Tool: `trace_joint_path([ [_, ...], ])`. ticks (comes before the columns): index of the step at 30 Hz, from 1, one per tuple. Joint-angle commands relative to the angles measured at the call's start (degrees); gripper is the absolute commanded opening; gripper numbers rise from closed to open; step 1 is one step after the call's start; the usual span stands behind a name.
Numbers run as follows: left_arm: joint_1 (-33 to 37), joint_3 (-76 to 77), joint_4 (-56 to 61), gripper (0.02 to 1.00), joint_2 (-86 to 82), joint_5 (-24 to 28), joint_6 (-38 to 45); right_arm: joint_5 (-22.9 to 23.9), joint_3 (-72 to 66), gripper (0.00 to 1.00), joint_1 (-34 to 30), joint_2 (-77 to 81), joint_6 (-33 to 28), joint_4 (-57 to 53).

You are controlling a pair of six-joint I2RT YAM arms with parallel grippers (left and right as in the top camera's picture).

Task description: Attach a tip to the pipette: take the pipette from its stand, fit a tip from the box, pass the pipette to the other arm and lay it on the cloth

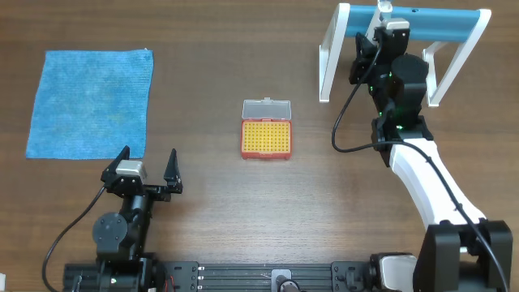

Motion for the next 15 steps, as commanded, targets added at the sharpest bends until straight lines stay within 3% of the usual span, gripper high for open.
trace_joint_path([
  [1, 0.17, -0.17, -0.24, 0.996, -0.26, 0.2, -0.07, -0.33, 0.24, 0.086, 1.31, -3.43, 0.46, 0.48],
  [3, 0.2, -0.17, -0.24, 0.996, -0.26, 0.22, -0.07, -0.42, -3.3, 0.084, 4.24, -7.45, 0.46, 2.71],
  [7, 0.2, -0.17, -0.24, 0.996, -0.26, 0.22, -0.07, -5.27, -18.36, 0.082, 13.09, -13.16, 0.48, 26.47],
  [10, 0.2, -0.17, -0.24, 0.996, -0.26, 0.22, -0.07, -7.21, -26.6, 0.082, 20.41, -9.42, 0.5, 41.42],
  [13, 0.2, -0.17, -0.24, 0.996, -0.26, 0.22, -0.07, -11.98, -27.65, 0.084, 26.16, -3.37, 0.5, 50.25],
  [15, 0.2, -0.17, -0.24, 0.996, -0.26, 0.2, -0.07, -12.55, -27.65, 0.084, 27.91, 0.63, 2.29, 52.41],
])
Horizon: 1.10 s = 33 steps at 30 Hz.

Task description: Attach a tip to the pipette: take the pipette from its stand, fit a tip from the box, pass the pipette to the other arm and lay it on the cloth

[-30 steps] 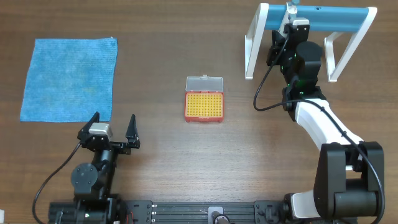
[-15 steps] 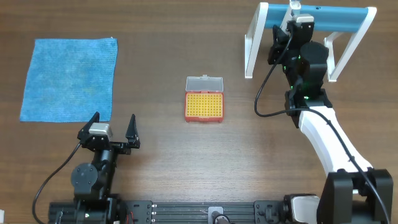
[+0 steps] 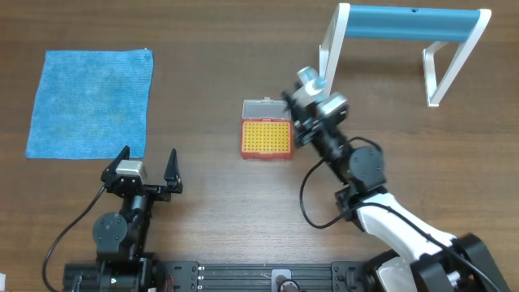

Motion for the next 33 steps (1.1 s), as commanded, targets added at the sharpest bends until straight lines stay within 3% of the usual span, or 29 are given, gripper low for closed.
trace_joint_path([
  [1, 0.2, -0.17, -0.24, 0.996, -0.26, 0.2, -0.07, -4.66, -0.28, 0.082, 4.76, 8.94, 3.37, 7.21],
  [12, 0.17, -0.17, -0.24, 0.998, -0.26, 0.22, -0.07, -4.59, -0.26, 0.082, 3.8, 12.59, 3.8, 1.55],
  [19, 0.2, -0.17, -0.24, 0.996, -0.26, 0.22, -0.07, -4.63, 0.98, 0.082, 3.72, 13.53, -2.27, 0.24],
  [33, 0.17, -0.17, -0.24, 0.996, -0.26, 0.22, -0.07, -4.59, 3.17, 0.08, 3.72, 17.11, -2.67, -0.02],
])
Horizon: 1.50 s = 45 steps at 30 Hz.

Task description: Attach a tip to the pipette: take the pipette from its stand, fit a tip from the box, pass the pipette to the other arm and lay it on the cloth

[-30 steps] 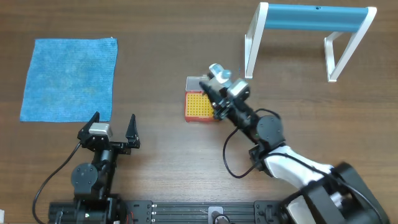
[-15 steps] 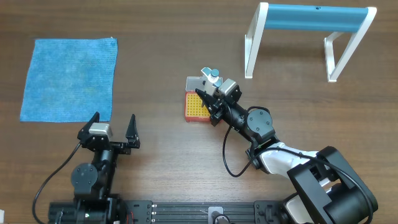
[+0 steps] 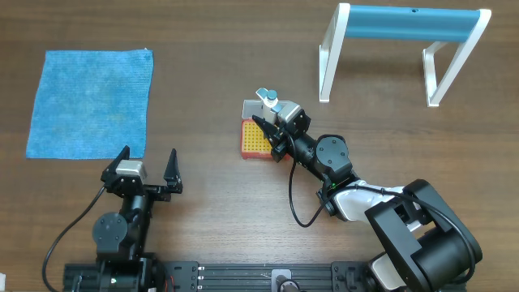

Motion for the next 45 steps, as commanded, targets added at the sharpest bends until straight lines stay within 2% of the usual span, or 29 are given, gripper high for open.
trace_joint_path([
  [1, 0.2, -0.17, -0.24, 0.996, -0.26, 0.2, -0.07, -0.48, 1.33, 0.08, -0.35, 0.55, -0.85, 0.22],
  [10, 0.17, -0.17, -0.24, 0.996, -0.26, 0.22, -0.07, -0.52, 2.23, 0.08, -0.35, 3.17, -0.83, 1.75],
  [18, 0.2, -0.17, -0.24, 0.996, -0.26, 0.2, -0.07, -0.5, 2.19, 0.08, -0.35, 3.23, -0.85, -2.95],
  [31, 0.2, -0.17, -0.24, 0.996, -0.26, 0.2, -0.07, -0.48, -0.74, 0.08, -0.17, 7.17, -2.34, -3.37],
  [37, 0.2, -0.17, -0.24, 0.996, -0.26, 0.2, -0.07, -0.52, 0.13, 0.08, -0.2, 5.27, -2.32, 2.19],
  [40, 0.17, -0.17, -0.24, 0.996, -0.26, 0.22, -0.07, -0.52, 2.84, 0.08, -0.24, -0.81, -2.32, -1.36],
  [45, 0.17, -0.17, -0.24, 0.996, -0.26, 0.2, -0.07, -0.55, 8.98, 0.082, -0.17, -14.38, -2.32, -17.22],
])
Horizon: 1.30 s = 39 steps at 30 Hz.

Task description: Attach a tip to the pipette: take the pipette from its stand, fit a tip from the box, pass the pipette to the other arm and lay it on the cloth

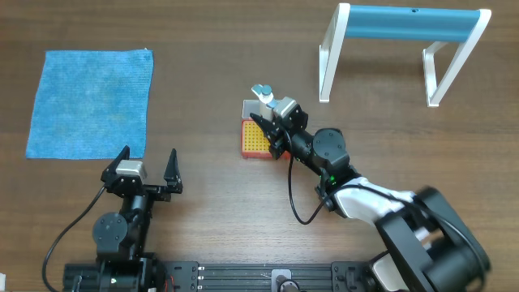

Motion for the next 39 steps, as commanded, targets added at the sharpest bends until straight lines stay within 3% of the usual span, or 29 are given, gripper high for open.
trace_joint_path([
  [1, 0.17, -0.17, -0.22, 0.996, -0.26, 0.22, -0.09, -0.2, 6.78, 0.08, -0.17, -11.58, -0.79, -8.79],
  [3, 0.2, -0.17, -0.22, 0.996, -0.26, 0.22, -0.09, -0.24, 10.67, 0.08, -0.17, -15.63, -0.76, -16.48],
  [6, 0.2, -0.17, -0.22, 0.996, -0.26, 0.22, -0.09, -5.33, 20.35, 0.08, -0.17, -19.5, -0.76, -37.09],
  [7, 0.2, -0.17, -0.22, 0.996, -0.26, 0.22, -0.09, -8.5, 26.97, 0.08, -0.17, -19.91, -0.76, -50.53],
  [10, 0.17, -0.17, -0.22, 0.996, -0.26, 0.22, -0.09, -9.9, 36.76, 0.075, 0.59, -18.82, -0.76, -74.03],
  [18, 0.2, -0.17, -0.22, 0.996, -0.26, 0.22, -0.09, -10.23, 36.76, 0.08, 0.63, -18.73, 0.24, -92.76],
  [24, 0.2, -0.17, -0.02, 0.996, -0.26, 0.31, -0.26, -10.23, 36.76, 0.08, 0.63, -18.69, 12.68, -94.75],
  [26, 0.02, -0.17, 4.02, 0.996, -0.26, 7.02, -13.22, -10.25, 36.76, 0.082, 0.63, -18.69, 17.09, -94.77],
  [29, 0.04, -0.17, 4.87, 0.996, -0.26, 19.47, -66.82, -10.23, 36.76, 0.082, 0.63, -18.69, 22.12, -94.53],
  [30, 0.04, -0.17, 3.54, 0.996, -0.26, 19.89, -72.41, -10.23, 36.76, 0.082, 0.63, -18.69, 23.08, -94.53],
  [34, 0.15, -0.17, 3.63, 0.996, -0.17, 14.97, -76.72, -10.34, 36.76, 0.077, 0.7, -18.69, 24.35, -94.6],
  [39, 0.13, 0.79, 18.88, 0.996, 9.29, 21.0, -76.0, -15.65, 36.76, 0.082, 0.7, -18.69, 24.11, -94.6],
])
